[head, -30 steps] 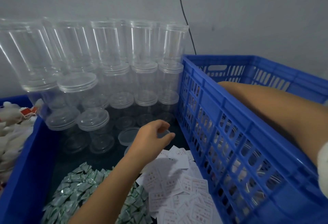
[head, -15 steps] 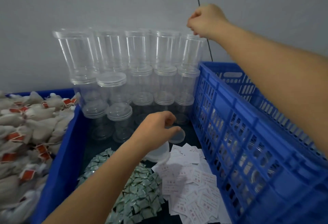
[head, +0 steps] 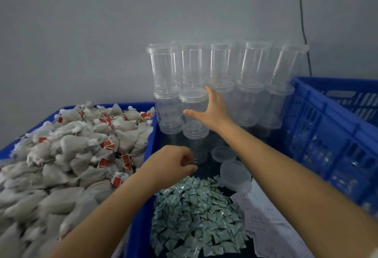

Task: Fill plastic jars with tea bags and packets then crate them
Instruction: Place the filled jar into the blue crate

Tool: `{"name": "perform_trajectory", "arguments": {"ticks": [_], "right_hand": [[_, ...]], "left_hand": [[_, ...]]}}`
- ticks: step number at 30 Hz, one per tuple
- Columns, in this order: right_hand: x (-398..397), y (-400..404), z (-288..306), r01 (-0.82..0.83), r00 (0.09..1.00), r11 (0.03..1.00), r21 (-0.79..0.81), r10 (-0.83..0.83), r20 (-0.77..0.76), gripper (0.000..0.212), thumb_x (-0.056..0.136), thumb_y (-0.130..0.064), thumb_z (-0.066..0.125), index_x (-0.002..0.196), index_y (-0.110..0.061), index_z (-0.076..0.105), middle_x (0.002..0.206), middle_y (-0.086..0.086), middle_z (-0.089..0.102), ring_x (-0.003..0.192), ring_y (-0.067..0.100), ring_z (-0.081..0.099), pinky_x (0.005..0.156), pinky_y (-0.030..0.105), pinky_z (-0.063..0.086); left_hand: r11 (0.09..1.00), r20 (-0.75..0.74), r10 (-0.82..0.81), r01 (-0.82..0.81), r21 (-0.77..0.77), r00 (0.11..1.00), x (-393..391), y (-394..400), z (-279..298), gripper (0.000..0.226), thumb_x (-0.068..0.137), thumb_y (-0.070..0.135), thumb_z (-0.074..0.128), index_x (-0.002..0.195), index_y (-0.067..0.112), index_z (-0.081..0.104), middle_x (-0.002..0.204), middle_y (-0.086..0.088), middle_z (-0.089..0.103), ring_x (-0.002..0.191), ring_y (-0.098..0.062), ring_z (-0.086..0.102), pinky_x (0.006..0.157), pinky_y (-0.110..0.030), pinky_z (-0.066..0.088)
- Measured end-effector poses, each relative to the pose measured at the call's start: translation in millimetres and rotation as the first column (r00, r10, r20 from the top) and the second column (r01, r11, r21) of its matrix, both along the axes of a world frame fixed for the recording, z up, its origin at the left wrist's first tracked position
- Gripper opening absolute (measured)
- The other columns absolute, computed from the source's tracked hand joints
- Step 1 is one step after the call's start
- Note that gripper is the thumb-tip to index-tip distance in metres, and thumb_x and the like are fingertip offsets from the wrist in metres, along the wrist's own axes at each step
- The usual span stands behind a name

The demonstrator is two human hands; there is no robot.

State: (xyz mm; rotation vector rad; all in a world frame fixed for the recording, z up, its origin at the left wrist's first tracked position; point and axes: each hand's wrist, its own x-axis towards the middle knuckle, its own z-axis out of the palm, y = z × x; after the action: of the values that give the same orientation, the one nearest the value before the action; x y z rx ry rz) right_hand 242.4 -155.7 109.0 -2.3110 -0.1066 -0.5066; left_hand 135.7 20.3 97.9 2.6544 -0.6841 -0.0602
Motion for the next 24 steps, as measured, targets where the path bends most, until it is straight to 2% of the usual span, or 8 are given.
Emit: {"name": "perform_trajectory", "arguments": {"ticks": [5,9,12,14,16,19,22,24], "right_hand": [[18,4,-4,-0.003,1.000,0.997,0.076,0.004,-0.006,0.103,0.074,-0.052,0.083,0.154,-0.022,0.026,0.158,0.004,0.034,0.144,0.025,0.035,0.111,0.041,0.036],[16,4,-3,0.021,0.999,0.995,0.102,-0.025,0.029,0.092,0.076,-0.048,0.083,0.149,-0.023,0.033,0.153,0.003,0.042,0.138,0.025,0.042,0.104,0.038,0.040],[-4,-2,11,0.060,0.992,0.977,0.207,-0.081,0.094,0.089,0.074,-0.048,0.084,0.145,-0.023,0.035,0.145,0.001,0.046,0.128,0.019,0.046,0.097,0.030,0.041],[-27,-5,20,0.046,0.991,0.926,0.375,-0.090,0.099,0.087,0.073,-0.043,0.086,0.139,-0.023,0.033,0.128,-0.005,0.048,0.115,0.015,0.051,0.086,0.022,0.044],[-58,-2,20,-0.005,1.000,0.790,0.614,-0.003,0.011,0.093,0.072,-0.034,0.088,0.140,-0.026,0.025,0.123,-0.006,0.046,0.111,0.017,0.056,0.086,0.031,0.055],[-106,6,3,0.011,0.960,0.483,0.876,0.239,-0.144,0.106,0.062,-0.035,0.087,0.150,-0.023,0.028,0.132,0.009,0.049,0.115,0.031,0.060,0.081,0.040,0.061],[-141,13,-24,0.155,0.883,0.256,0.954,0.396,-0.250,0.071,0.059,-0.037,0.080,0.124,-0.017,0.060,0.126,0.021,0.055,0.111,0.036,0.065,0.080,0.040,0.062],[-155,12,-41,0.282,0.827,0.192,0.940,0.448,-0.339,0.072,0.057,-0.039,0.080,0.123,-0.019,0.059,0.123,0.023,0.056,0.108,0.036,0.066,0.083,0.040,0.060]], "left_hand": [[0.988,0.055,0.009,-0.001,-0.157,0.998,-1,0,-10,0.019,0.088,0.038,0.061,0.097,0.022,0.065,0.089,0.012,0.064,0.082,-0.002,0.058,0.080,-0.030,0.053],[0.978,0.085,0.044,-0.026,-0.207,0.995,0,3,-12,0.021,0.089,0.036,0.061,0.105,0.023,0.063,0.097,0.010,0.064,0.087,-0.003,0.058,0.083,-0.029,0.052],[0.955,0.170,0.124,-0.072,-0.287,0.978,1,4,-12,0.037,0.087,0.036,0.064,0.120,0.022,0.056,0.116,0.004,0.060,0.103,-0.009,0.055,0.092,-0.027,0.047],[0.931,0.300,0.202,-0.088,-0.353,0.932,-2,1,-11,0.063,0.083,0.041,0.068,0.137,0.021,0.041,0.134,0.002,0.048,0.121,-0.014,0.044,0.101,-0.028,0.036],[0.946,0.471,0.221,-0.071,-0.315,0.854,-10,-5,-10,0.090,0.074,0.049,0.073,0.145,0.015,0.029,0.143,-0.004,0.039,0.131,-0.022,0.036,0.108,-0.036,0.028],[0.993,0.705,0.105,-0.107,-0.041,0.701,-22,-14,-14,0.115,0.058,0.057,0.081,0.145,0.012,0.022,0.144,-0.015,0.043,0.133,-0.033,0.041,0.108,-0.052,0.032],[0.959,0.810,-0.032,-0.210,0.190,0.586,-30,-14,-16,0.111,0.055,0.060,0.082,0.140,0.014,0.027,0.138,-0.013,0.052,0.126,-0.033,0.050,0.098,-0.058,0.042],[0.931,0.846,-0.130,-0.230,0.284,0.518,-34,-11,-20,0.094,0.060,0.049,0.082,0.139,0.016,0.042,0.133,-0.012,0.057,0.119,-0.032,0.057,0.093,-0.057,0.047]]}}
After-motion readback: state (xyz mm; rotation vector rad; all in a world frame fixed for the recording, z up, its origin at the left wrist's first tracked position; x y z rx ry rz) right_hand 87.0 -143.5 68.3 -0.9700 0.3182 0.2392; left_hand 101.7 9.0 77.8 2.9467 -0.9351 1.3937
